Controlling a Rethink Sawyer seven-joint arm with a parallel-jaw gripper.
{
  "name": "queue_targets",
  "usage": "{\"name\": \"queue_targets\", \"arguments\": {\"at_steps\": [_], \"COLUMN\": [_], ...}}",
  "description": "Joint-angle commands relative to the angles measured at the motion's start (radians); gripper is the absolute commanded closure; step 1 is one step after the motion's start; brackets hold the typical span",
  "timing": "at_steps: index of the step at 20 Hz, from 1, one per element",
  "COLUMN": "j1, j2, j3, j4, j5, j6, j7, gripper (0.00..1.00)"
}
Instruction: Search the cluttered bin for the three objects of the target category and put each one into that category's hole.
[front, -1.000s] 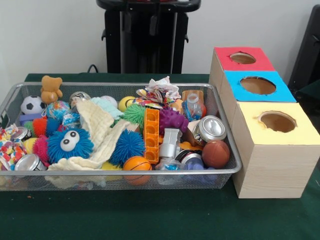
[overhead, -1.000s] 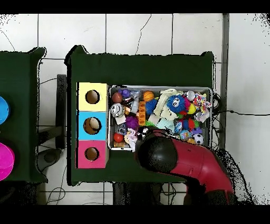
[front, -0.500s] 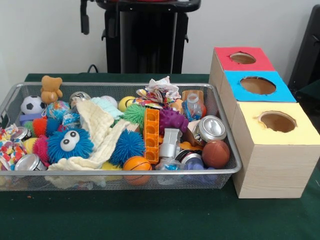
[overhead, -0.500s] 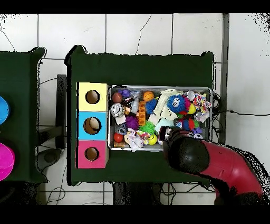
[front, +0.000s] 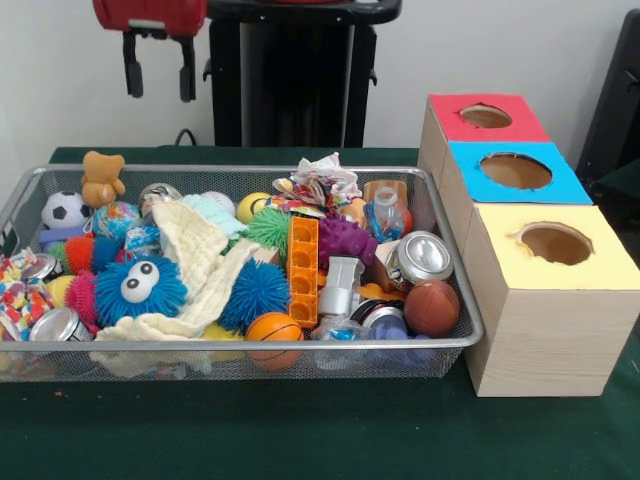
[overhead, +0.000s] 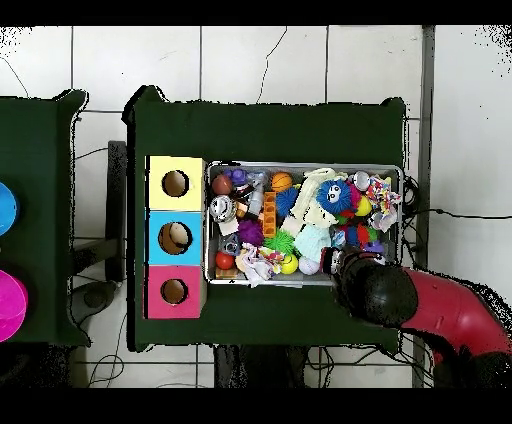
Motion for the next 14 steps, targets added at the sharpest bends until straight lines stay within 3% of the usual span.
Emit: {"name": "queue_targets", "arguments": {"at_steps": [1, 14], "j1": [-0.052, -0.161], "j2": [0.122, 0.162], "j3": [0.156, 0.264], "j4": [-0.024, -0.051], "j5": [-0.132, -0.206], "j6": [-0.024, 0.041], "j7": [-0.244, -0.251], "gripper": [0.0, 0.0]}}
